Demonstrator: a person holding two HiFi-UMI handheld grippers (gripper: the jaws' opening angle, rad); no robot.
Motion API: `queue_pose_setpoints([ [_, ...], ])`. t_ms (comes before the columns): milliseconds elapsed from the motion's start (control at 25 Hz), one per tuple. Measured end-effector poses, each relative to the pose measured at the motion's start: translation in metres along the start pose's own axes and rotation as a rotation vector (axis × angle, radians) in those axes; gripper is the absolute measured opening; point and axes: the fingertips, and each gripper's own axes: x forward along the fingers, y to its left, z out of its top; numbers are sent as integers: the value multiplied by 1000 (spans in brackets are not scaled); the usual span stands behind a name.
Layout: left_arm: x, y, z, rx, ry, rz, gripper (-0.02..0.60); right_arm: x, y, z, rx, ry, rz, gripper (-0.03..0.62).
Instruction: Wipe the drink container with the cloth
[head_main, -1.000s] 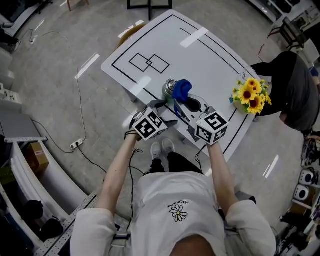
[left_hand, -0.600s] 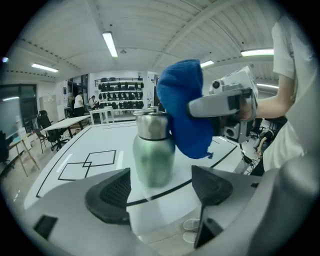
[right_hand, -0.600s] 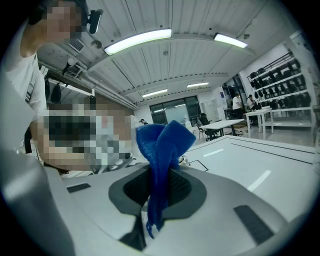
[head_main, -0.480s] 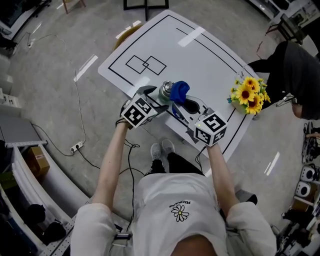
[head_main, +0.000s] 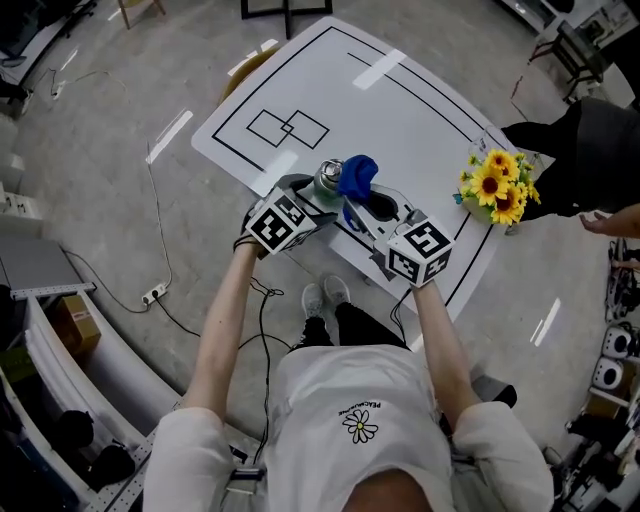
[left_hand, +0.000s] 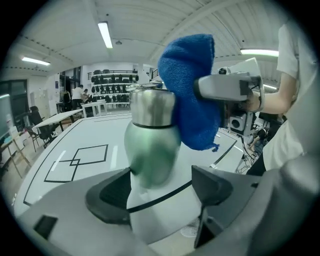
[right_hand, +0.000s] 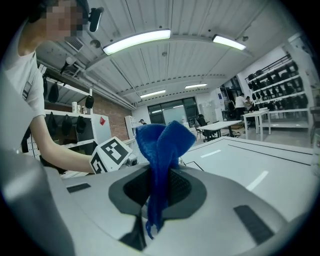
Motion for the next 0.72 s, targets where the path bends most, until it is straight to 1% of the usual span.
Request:
queue_pose_setpoints([
  [80, -4, -3, -5, 1, 10, 5, 368, 0, -2, 0, 6, -1, -6, 41],
  [360, -13, -15, -13, -12, 14, 17, 368, 11, 18, -3, -4, 8, 37, 43],
  [520, -10, -43, -11, 38, 14, -50, 366, 15, 22, -3, -16, 16, 44, 43],
  [640, 1, -59, -1, 77, -12, -70, 367, 16, 20, -3, -16, 15, 36, 43],
  [720, 2, -65, 1, 83, -25, -88, 367, 16, 20, -3, -14, 15, 33, 43],
])
